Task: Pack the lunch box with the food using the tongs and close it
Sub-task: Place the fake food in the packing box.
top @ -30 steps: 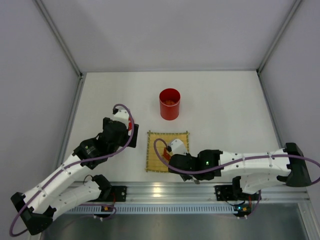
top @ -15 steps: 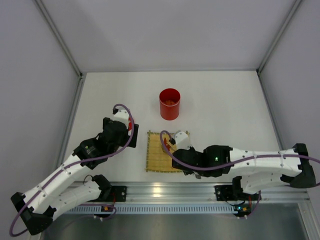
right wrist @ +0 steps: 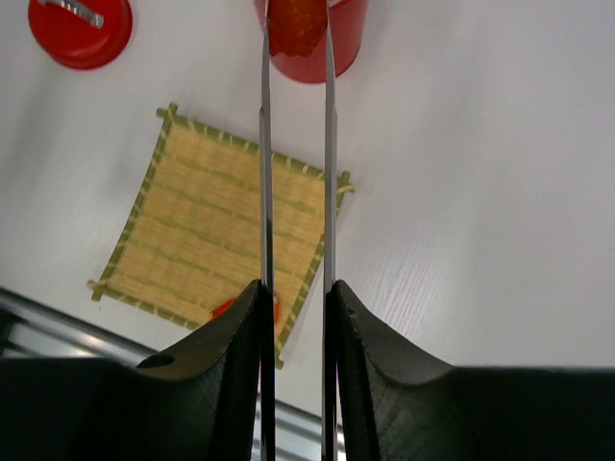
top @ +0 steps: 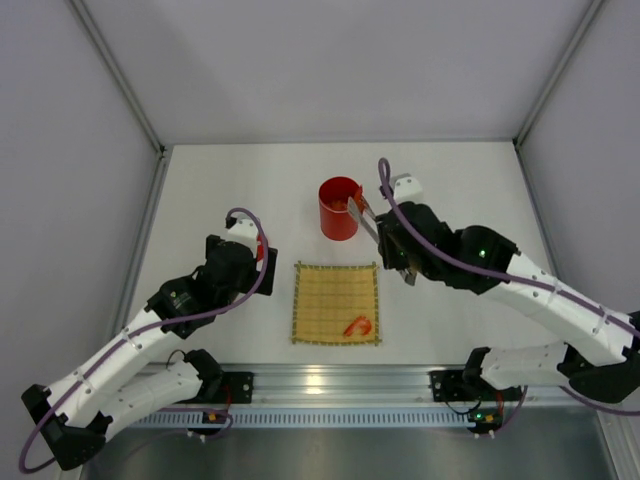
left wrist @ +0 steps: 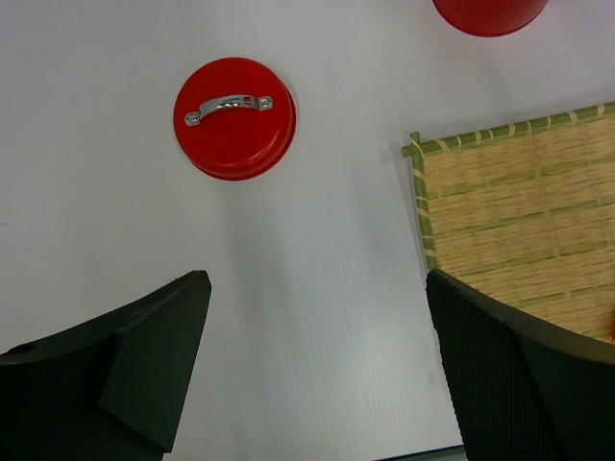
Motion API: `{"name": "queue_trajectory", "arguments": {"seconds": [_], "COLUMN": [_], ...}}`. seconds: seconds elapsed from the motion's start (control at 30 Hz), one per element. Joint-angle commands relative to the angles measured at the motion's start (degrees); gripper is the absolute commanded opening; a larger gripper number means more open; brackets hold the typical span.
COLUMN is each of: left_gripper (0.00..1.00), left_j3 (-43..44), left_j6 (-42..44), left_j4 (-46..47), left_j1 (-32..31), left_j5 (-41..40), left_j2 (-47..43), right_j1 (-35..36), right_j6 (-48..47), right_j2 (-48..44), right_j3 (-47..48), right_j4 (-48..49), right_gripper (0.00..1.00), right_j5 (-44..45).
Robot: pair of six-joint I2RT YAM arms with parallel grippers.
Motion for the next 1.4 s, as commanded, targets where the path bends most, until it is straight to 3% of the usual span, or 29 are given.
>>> {"name": "queue_trajectory", "arguments": {"seconds": [0.0, 0.13, 0.47, 0.77, 1.1, 1.37], "left_gripper": [0.99, 0.99, 0.99, 0.99, 0.99, 0.99], "left_j3": [-0.3, -0.3, -0.3, -0.4, -0.4, -0.3], "left_j6": [0.0, 0.1, 0.0, 0.0, 0.0, 0.0], "left_j4": [1.8, 1.8, 1.7, 1.8, 1.7, 1.8], "left_j1": [-0.1, -0.1, 0.0, -0.1, -0.1, -0.1], "left_j5": [-0.2, -0.2, -0.2, -0.2, -0.2, -0.2], "left_j2": [-0.8, -0.8, -0.8, -0.8, -0.9, -0.8], "right_j1": [-5.3, -10.6, -13.6, -14.5, -15.1, -14.8], "right_j6": [-6.5, -8.6, -10.1, -10.5, -10.7, -10.4], "right_j2": [2.1, 6.6, 15.9, 17.1, 17.4, 12.3], "right_j3": [6.9, 10.6, 15.0, 14.6, 14.8, 16.4], "right_j4": [4.1, 6.2, 8.6, 9.5, 9.5, 6.7], "right_gripper": [0.27, 0.27, 0.28, 0.33, 0.47, 0.47], "right_j5": [-2.0, -6.5, -9.4, -9.5, -9.3, -9.5]}}
